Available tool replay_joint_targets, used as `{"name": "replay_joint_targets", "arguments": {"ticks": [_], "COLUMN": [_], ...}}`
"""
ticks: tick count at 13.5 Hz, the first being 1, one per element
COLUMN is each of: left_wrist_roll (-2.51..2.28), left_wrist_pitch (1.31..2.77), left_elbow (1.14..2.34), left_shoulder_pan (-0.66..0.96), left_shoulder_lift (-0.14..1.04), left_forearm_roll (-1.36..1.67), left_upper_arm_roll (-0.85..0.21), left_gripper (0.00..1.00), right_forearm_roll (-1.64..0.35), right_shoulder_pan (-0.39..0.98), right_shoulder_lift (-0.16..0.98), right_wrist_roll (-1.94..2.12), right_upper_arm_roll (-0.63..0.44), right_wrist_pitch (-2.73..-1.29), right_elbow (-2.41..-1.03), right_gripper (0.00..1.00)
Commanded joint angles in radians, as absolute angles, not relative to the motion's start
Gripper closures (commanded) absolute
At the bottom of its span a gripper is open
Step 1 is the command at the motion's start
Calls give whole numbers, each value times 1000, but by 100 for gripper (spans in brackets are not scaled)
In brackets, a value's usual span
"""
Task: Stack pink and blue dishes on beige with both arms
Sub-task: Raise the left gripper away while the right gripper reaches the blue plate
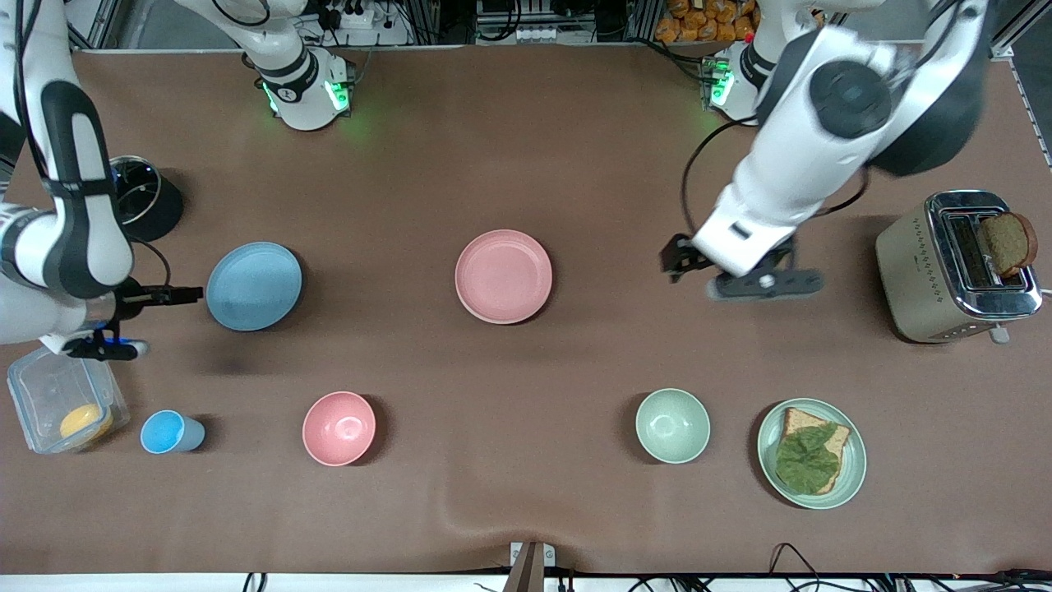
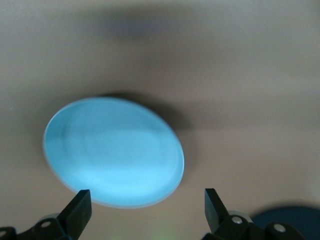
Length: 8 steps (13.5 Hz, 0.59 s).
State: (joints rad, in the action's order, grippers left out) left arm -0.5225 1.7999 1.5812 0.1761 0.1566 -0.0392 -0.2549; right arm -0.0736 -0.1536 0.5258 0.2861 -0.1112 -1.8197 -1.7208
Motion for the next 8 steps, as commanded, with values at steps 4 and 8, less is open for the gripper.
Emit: {"name": "replay_joint_targets", "arguments": {"ticks": [4,8], "left_wrist_roll": [-422,-396], "left_wrist_pitch": [1697,1669], "left_elbow": [1614,1597], "left_shoulder_pan": [38,-6], "left_shoulder_lift": [15,11], "left_forearm_roll": [-48,-57], "left_upper_arm_roll": [-267,-259], "left_gripper": [0,0], "right_forearm_roll": [-135,-133], "right_shoulder_pan": [-212,-209], "right_shoulder_lift": [650,650], "right_wrist_roll": [538,540], "right_upper_arm_roll": [-98,-97], "right_wrist_pitch": [-1954,-1904], "right_elbow": [-1707,-1717], "right_gripper": [0,0]}}
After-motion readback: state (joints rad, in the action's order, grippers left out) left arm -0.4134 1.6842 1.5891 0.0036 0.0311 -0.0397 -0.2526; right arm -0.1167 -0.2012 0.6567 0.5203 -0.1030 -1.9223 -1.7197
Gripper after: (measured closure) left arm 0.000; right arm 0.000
